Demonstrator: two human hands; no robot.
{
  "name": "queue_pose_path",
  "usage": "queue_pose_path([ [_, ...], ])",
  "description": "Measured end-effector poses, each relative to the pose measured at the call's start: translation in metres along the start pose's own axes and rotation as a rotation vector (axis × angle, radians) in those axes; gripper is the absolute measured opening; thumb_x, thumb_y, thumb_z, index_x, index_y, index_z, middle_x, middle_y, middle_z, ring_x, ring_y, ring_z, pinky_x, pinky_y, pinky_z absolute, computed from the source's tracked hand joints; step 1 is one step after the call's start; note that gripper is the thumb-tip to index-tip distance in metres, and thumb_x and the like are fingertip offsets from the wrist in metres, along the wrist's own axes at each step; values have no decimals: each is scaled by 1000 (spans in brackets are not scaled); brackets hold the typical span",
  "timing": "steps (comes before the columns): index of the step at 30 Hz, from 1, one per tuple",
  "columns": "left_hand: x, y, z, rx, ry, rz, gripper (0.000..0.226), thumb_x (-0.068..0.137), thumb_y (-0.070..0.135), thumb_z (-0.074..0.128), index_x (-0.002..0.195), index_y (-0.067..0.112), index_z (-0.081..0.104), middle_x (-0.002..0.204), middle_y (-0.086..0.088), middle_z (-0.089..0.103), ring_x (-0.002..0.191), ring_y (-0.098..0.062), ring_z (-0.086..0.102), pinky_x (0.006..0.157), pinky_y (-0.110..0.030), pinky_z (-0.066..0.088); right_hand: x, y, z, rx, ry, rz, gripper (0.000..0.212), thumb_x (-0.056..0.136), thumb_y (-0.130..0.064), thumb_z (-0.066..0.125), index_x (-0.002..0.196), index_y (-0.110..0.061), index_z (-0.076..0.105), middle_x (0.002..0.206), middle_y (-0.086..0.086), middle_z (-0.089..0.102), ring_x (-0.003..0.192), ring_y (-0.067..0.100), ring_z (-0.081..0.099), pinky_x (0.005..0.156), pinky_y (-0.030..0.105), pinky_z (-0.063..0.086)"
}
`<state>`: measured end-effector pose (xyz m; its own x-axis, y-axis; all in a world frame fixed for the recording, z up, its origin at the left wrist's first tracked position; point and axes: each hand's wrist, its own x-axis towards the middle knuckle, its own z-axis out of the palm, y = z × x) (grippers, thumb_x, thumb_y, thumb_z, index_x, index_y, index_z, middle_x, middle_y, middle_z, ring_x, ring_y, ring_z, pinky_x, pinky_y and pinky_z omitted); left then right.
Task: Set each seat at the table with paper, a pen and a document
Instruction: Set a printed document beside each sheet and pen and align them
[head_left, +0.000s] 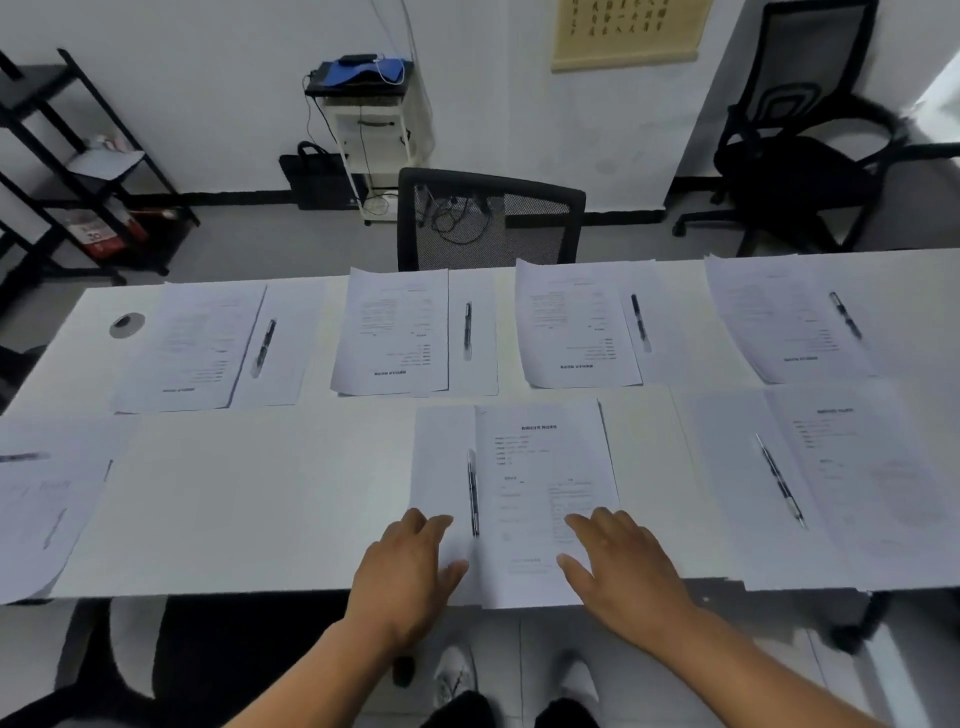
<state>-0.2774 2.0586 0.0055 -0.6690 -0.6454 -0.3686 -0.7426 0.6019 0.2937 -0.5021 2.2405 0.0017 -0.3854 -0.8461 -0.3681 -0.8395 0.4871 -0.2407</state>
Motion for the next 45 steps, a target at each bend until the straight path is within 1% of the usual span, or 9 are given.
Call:
queue_pose_path([
  [4, 15, -27, 5, 18, -44, 55, 65, 106, 56, 56, 164, 31, 41, 141, 4, 54, 129, -22, 57, 102, -36, 51, 5, -15, 19, -31, -1, 65, 87, 90, -66, 5, 158, -27, 44, 136, -6, 57, 120, 21, 52, 100, 36, 43],
  [8, 26, -37, 8, 36, -71, 105, 69, 105, 54, 58, 166, 30, 37, 139, 2, 54, 126, -24, 57, 101, -37, 51, 10, -19, 30, -35, 5, 124, 69, 101, -59, 25, 159, -24, 43, 134, -3, 59, 117, 23, 53, 98, 39, 46],
  [16, 40, -42, 23, 125, -114, 102, 77, 103, 52, 61, 169, 30, 28, 131, -2, 54, 118, -30, 57, 97, -42, 51, 23, -1, 60, -19, 55, 131, 73, 101, -58, 32, 160, -18, 46, 126, 5, 66, 109, 29, 59, 91, 44, 52],
  [20, 42, -44, 33, 159, -147, 85, 82, 102, 54, 62, 169, 32, 21, 127, -3, 54, 113, -31, 57, 94, -41, 50, 29, 10, 72, 0, 64, 149, 72, 106, -55, 44, 167, -18, 32, 131, 4, 63, 115, 28, 57, 96, 43, 49],
  [23, 43, -44, 43, 177, -134, 88, 80, 100, 55, 65, 166, 28, 28, 119, -5, 55, 106, -33, 58, 90, -44, 52, 30, 13, 77, 12, 68, 158, 77, 106, -56, 46, 169, -18, 25, 132, 5, 60, 117, 27, 55, 99, 43, 48],
  [28, 46, -46, 53, 145, -91, 98, 81, 100, 51, 69, 166, 22, 33, 122, -9, 58, 104, -34, 59, 89, -46, 53, 31, 16, 86, 5, 99, 138, 76, 103, -54, 55, 165, -14, 35, 123, 8, 63, 108, 30, 57, 91, 47, 51],
  [34, 48, -43, 53, 156, -101, 107, 83, 104, 54, 62, 171, 23, 23, 134, -8, 55, 113, -32, 58, 95, -44, 51, 31, 21, 87, -16, 141, 113, 76, 99, -50, 65, 160, -10, 45, 114, 10, 67, 99, 31, 60, 83, 47, 55],
  [40, 54, -31, 51, 155, -121, 96, 82, 105, 54, 59, 171, 24, 18, 140, -6, 54, 117, -30, 56, 99, -42, 51, 34, 33, 84, -11, 172, 101, 74, 99, -47, 68, 159, -11, 47, 113, 10, 67, 98, 31, 61, 82, 47, 56],
  [45, 57, -24, 52, 167, -116, 106, 80, 106, 53, 59, 169, 24, 19, 138, -7, 54, 116, -30, 56, 98, -41, 51, 35, 48, 84, -35, 200, 89, 68, 101, -48, 59, 158, -11, 49, 110, 10, 68, 94, 31, 61, 79, 45, 56],
])
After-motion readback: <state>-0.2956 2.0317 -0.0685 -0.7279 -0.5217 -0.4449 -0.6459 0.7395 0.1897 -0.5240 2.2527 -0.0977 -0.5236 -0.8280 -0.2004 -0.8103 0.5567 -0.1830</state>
